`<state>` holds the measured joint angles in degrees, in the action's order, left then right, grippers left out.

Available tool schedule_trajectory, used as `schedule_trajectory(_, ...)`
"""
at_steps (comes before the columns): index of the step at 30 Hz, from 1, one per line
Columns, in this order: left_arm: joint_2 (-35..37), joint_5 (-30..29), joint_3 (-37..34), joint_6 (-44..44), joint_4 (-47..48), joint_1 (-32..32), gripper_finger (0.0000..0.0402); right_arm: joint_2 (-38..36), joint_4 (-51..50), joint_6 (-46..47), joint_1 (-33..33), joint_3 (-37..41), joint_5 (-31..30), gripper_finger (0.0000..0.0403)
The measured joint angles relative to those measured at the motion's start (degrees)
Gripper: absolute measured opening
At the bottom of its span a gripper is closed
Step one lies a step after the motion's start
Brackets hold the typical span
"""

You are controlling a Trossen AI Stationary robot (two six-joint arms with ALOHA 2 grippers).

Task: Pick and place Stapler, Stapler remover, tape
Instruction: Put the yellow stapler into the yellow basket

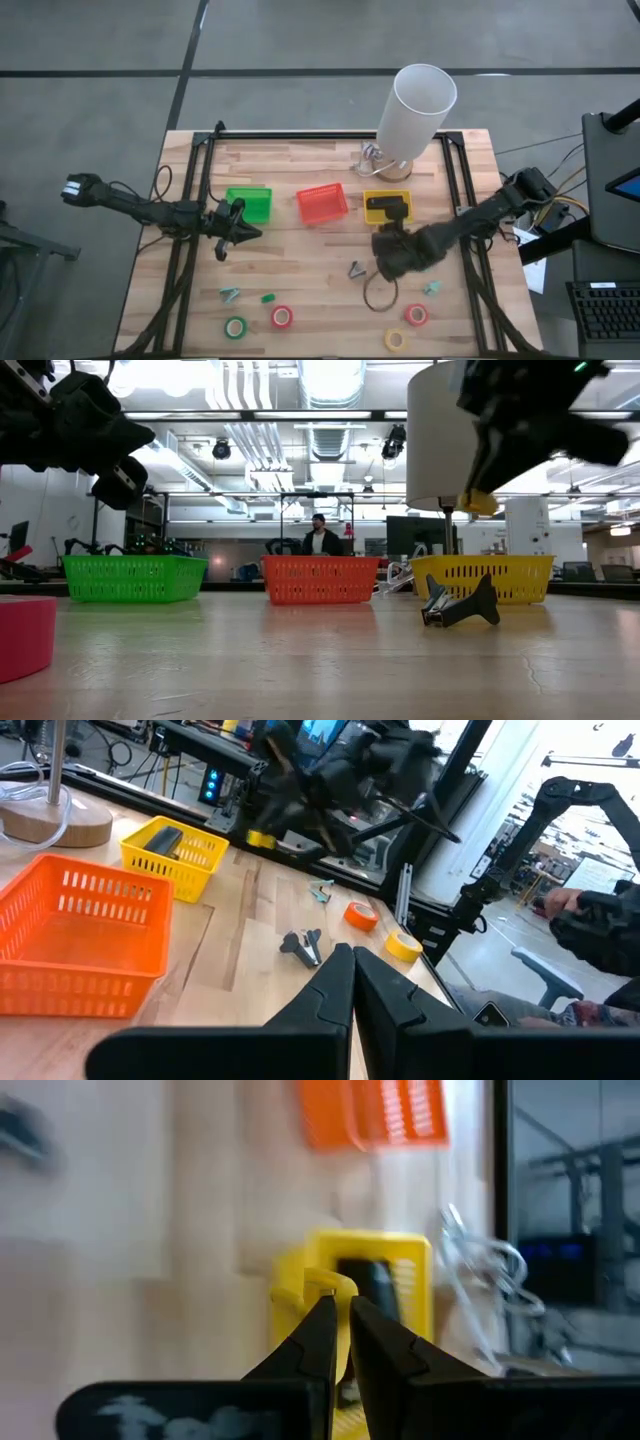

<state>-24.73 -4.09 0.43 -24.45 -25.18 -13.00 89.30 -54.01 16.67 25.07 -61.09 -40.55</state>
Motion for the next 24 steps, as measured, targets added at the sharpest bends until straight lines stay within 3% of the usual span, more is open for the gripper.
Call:
schedule_trajectory(11,-0.02,0.0,0.0,0.0,0.8,-0.02,0.001,-0.02,4.06,-7.36,-12.93,3.83,2.1,0.0026)
schedule_trajectory(24,0.0,0.0,0.0,0.0,0.8,-0.02,0.001,0.13,12.76,-10.43,-16.55,5.91,10.23,0.0027)
